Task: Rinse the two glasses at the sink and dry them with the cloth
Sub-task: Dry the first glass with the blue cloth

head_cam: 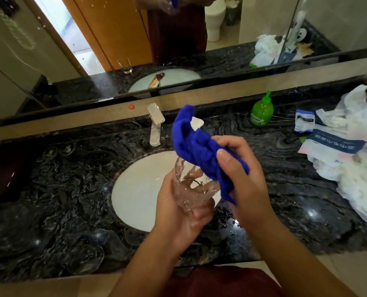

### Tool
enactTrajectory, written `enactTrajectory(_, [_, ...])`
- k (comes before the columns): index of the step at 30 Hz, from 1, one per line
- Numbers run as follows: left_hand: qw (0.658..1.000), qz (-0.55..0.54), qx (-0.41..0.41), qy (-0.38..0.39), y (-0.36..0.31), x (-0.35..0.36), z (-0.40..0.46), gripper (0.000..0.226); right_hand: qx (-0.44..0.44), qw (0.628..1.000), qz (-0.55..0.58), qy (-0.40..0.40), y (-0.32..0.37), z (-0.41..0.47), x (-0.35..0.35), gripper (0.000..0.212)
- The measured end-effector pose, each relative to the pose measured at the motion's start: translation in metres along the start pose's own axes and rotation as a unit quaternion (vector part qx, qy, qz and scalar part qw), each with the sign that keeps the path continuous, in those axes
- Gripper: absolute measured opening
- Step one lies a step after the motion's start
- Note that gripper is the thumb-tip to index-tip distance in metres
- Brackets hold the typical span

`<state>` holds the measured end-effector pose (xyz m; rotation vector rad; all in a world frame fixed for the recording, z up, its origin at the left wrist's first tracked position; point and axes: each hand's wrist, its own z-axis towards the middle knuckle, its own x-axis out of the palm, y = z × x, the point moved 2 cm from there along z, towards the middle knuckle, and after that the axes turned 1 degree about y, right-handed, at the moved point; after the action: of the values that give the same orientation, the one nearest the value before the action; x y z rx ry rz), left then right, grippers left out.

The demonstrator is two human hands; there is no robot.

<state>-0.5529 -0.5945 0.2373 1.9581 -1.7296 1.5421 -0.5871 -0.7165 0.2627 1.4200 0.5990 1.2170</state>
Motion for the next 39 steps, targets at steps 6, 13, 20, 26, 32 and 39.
enactTrajectory(6, [0.997,-0.036,-0.030,0.069,0.001,-0.009,0.001,0.046,0.057,0.997,0.048,0.033,-0.007,0.005,0.003,0.024])
enactTrajectory(13, [0.997,-0.072,0.003,-0.036,-0.005,0.006,-0.011,0.048,0.018,0.984,0.000,0.178,-0.009,-0.007,0.009,0.109])
enactTrajectory(20, [0.997,0.035,0.032,-0.065,-0.008,0.011,-0.020,0.051,-0.039,0.984,-0.061,0.164,-0.006,-0.007,0.004,0.115])
enactTrajectory(26, [0.838,0.441,0.242,-0.211,-0.027,0.000,-0.022,0.019,0.052,0.992,0.094,0.070,-0.017,-0.010,0.008,0.099])
enactTrajectory(32, [0.634,0.607,0.442,-0.187,-0.046,0.005,-0.044,0.016,0.116,0.980,0.160,-0.019,-0.024,-0.013,0.003,0.103])
enactTrajectory(39, [0.523,0.665,0.528,-0.066,-0.046,0.031,-0.068,0.018,0.135,0.973,0.182,-0.032,-0.018,-0.005,-0.003,0.103])
